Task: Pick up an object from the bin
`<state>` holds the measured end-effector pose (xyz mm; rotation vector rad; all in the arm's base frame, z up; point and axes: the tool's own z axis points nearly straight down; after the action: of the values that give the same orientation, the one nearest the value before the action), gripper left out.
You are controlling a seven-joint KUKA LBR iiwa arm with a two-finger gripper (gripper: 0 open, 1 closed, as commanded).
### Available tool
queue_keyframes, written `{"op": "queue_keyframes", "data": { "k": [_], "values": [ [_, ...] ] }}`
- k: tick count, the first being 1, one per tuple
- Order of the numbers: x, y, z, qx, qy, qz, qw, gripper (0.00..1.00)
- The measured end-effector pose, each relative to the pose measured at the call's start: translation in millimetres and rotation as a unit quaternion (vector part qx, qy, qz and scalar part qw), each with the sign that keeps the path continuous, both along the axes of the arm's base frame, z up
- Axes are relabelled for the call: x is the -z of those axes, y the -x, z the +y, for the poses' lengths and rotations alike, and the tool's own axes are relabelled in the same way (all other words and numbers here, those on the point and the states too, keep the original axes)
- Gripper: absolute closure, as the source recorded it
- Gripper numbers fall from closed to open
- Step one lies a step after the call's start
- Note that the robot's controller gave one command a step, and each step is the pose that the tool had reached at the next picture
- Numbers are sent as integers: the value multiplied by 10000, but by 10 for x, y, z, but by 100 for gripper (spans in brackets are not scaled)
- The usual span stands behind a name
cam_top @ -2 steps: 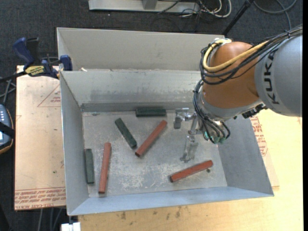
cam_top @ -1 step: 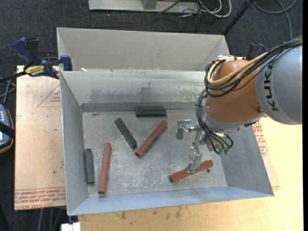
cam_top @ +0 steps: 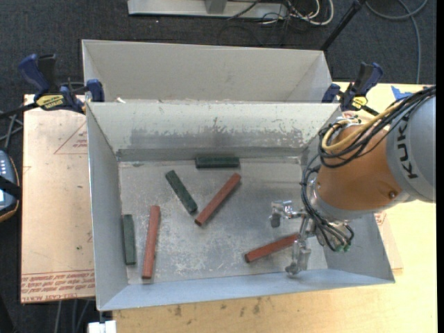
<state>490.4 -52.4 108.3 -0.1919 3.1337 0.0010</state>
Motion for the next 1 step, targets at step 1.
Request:
{"op": "queue_keyframes", "data": {
  "k": [1],
  "values": [
    [367, 83, -139, -873, 5, -42, 9962, 100]
  ]
}}
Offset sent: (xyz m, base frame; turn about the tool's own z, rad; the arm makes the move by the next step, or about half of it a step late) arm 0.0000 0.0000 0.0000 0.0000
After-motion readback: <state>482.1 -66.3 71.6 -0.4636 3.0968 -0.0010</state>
